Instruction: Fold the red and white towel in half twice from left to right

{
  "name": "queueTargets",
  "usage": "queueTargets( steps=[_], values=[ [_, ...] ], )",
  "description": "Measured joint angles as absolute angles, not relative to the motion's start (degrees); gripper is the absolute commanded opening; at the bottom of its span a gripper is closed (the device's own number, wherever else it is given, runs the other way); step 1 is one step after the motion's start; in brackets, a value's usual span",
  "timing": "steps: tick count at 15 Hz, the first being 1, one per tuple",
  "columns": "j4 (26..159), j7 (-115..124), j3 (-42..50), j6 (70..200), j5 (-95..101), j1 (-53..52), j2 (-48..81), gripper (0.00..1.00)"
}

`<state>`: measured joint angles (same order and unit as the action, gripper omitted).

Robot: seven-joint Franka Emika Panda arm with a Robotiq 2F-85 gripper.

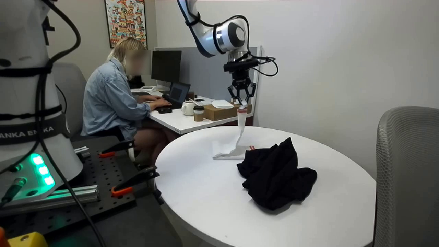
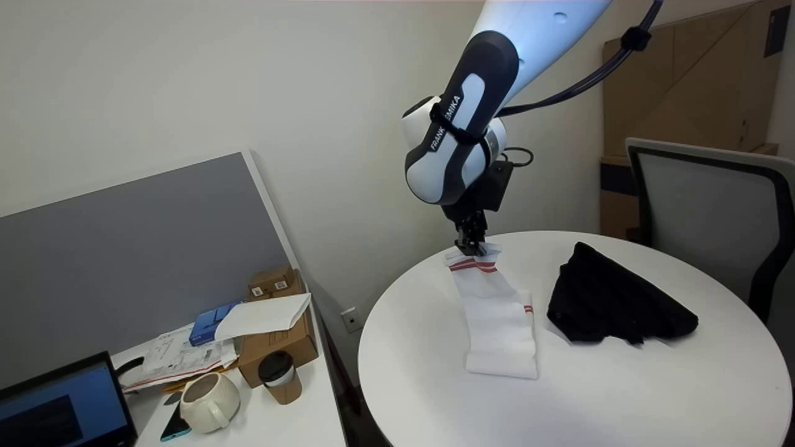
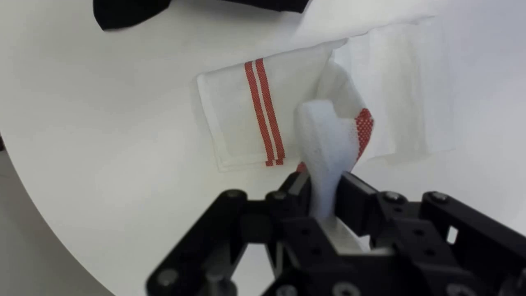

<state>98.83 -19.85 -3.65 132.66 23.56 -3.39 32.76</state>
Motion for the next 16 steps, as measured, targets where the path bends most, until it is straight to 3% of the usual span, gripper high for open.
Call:
queueTargets(
  steps=[9, 10, 11, 16],
  values=[
    [85.9, -19.9, -2.6, 128.9, 17.4, 1.2, 42.1, 0.12],
    [84.5, -19.9, -2.4, 128.3, 17.4, 1.3, 43.1, 0.37],
    [83.2, -19.9, -2.2, 127.7, 17.4, 1.3, 44.1, 0.37],
    [77.8, -19.8, -1.7, 125.1, 17.4, 0.9, 48.4, 0.7]
  ],
)
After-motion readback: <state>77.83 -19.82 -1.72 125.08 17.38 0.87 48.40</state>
